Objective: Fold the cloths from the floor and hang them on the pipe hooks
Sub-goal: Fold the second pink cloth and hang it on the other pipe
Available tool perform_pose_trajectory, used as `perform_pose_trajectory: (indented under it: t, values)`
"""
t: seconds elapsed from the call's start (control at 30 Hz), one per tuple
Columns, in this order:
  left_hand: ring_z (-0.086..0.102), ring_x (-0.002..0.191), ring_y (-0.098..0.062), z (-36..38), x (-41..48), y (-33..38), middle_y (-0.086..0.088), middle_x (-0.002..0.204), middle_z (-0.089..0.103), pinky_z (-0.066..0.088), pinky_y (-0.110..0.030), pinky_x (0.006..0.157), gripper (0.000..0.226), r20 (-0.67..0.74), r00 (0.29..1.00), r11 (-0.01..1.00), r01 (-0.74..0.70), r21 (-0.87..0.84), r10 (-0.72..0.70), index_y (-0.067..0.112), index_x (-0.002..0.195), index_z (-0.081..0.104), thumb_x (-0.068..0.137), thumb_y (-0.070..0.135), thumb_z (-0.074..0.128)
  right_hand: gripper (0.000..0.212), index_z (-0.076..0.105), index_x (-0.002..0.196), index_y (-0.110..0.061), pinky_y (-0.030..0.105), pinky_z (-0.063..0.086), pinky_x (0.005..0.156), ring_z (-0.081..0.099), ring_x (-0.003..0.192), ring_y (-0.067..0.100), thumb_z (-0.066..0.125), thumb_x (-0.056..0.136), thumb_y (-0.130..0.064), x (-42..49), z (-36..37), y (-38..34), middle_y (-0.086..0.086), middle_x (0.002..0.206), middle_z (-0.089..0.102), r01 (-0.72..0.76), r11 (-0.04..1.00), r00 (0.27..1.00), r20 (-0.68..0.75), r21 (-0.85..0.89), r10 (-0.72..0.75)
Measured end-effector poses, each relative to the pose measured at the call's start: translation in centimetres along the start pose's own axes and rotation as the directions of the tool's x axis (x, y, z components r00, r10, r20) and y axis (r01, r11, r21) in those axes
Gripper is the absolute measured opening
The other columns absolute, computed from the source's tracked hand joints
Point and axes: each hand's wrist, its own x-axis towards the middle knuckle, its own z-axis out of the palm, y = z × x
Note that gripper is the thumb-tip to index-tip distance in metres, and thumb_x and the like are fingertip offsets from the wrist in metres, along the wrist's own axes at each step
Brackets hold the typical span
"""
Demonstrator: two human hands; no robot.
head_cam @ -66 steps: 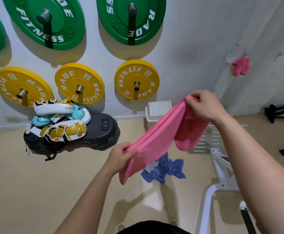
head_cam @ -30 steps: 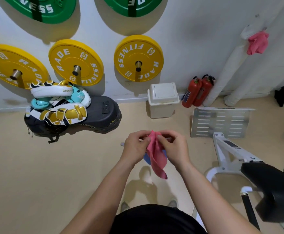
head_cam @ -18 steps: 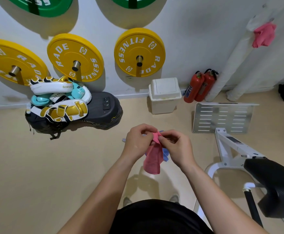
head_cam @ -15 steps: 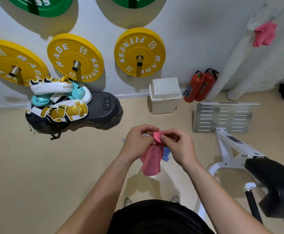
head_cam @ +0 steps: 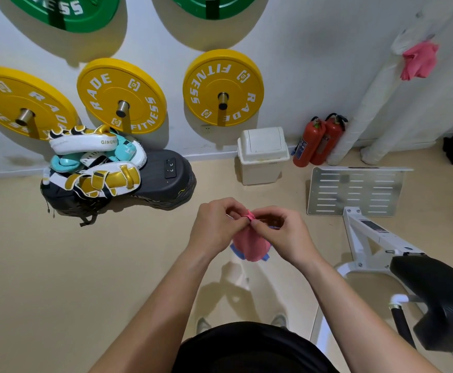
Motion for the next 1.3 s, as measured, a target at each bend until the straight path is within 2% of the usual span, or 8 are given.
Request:
perform_pose_trajectory:
  t: [0.17,0.27,0.33,0.53,0.7,0.93,1.17,1.3]
  values:
    - [0.067,0.063,-0.005,-0.1,0.0,-0.1,0.013,0.066,0.070,0.055,-0.030,0.064,0.007,0.023,0.999,0.999,-0.033,-0.010,0.033,0.032,0.075,0.073,0.072,0.028,0.079,0.011,0.076,0.088,-0.021,0.017,0.049,0.073,0.070,0.082,0.004,0.076,0.084,-0.011,0.3,-1.0,-0.7,-0.011,0.083,0.075,0.067,0.990,0.996,0.072,-0.120,-0.059]
    - [0.061,0.068,-0.009,-0.3,0.0,-0.6,0.011,0.073,0.067,0.052,-0.034,0.066,0.016,-0.010,0.991,0.991,-0.133,-0.016,0.133,0.035,0.077,0.074,0.068,0.049,0.076,0.013,0.074,0.085,-0.025,0.023,0.049,0.071,0.063,0.072,0.003,0.070,0.089,-0.012,1.2,-1.8,-1.5,-0.015,0.073,0.070,0.122,0.974,0.985,0.142,-0.188,-0.096]
    - [0.059,0.073,-0.009,-0.4,0.0,-1.0,0.010,0.078,0.063,0.050,-0.033,0.068,0.022,-0.036,0.983,0.984,-0.178,0.002,0.178,0.037,0.078,0.074,0.067,0.056,0.071,0.011,0.072,0.084,-0.023,0.033,0.048,0.069,0.056,0.069,0.006,0.068,0.089,-0.014,1.9,-2.2,-2.2,-0.013,0.069,0.064,0.162,0.964,0.980,0.152,-0.210,-0.132]
    - [0.055,0.078,-0.006,0.3,-0.3,-2.9,0.012,0.083,0.059,0.050,-0.035,0.075,0.016,-0.013,0.984,0.981,-0.173,0.089,0.175,0.031,0.077,0.071,0.077,0.047,0.073,0.008,0.067,0.086,-0.020,0.035,0.050,0.074,0.062,0.080,0.026,0.064,0.089,-0.014,4.8,-3.4,-6.5,0.004,0.083,0.067,0.264,0.921,0.964,0.106,-0.287,-0.243]
    - [0.048,0.085,-0.007,1.5,-1.5,-5.7,0.013,0.083,0.050,0.047,-0.033,0.071,0.039,-0.012,0.981,0.942,-0.183,0.280,0.194,0.031,0.078,0.072,0.077,0.066,0.056,0.012,0.064,0.085,-0.023,0.022,0.044,0.067,0.060,0.073,0.010,0.062,0.092,-0.014,7.5,-4.7,-10.2,-0.004,0.084,0.065,0.351,0.837,0.935,0.101,-0.421,-0.341]
    - [0.050,0.083,-0.016,-0.4,-2.7,-10.0,0.010,0.087,0.045,0.044,-0.030,0.052,0.010,-0.162,0.970,0.845,-0.068,0.530,0.180,0.029,0.085,0.072,0.080,0.037,0.072,0.021,0.059,0.079,-0.028,0.024,0.043,0.060,0.060,0.054,0.000,0.061,0.094,-0.013,9.0,-7.7,-12.0,-0.012,0.070,0.061,0.312,0.772,0.940,0.061,-0.554,-0.336]
    - [0.064,0.097,-0.001,-3.9,-2.1,-9.2,0.021,0.104,0.069,0.053,-0.024,0.086,0.014,-0.311,0.937,0.979,-0.107,0.176,0.158,0.024,0.098,0.079,0.085,0.017,0.075,0.024,0.057,0.076,-0.030,0.045,0.056,0.077,0.067,0.073,0.023,0.061,0.092,-0.013,9.8,-9.6,-8.2,-0.009,0.076,0.064,0.207,0.742,0.961,-0.010,-0.637,-0.276]
    - [0.063,0.069,-0.004,-5.2,-1.9,-6.9,0.015,0.071,0.069,0.051,-0.016,0.066,0.019,-0.359,0.933,0.995,-0.037,-0.092,0.002,0.026,0.077,0.074,0.078,0.008,0.080,0.015,0.057,0.082,-0.024,0.040,0.052,0.078,0.065,0.077,0.025,0.060,0.093,-0.013,10.1,-9.7,-5.8,-0.007,0.079,0.063,0.144,0.785,0.963,-0.099,-0.603,-0.252]
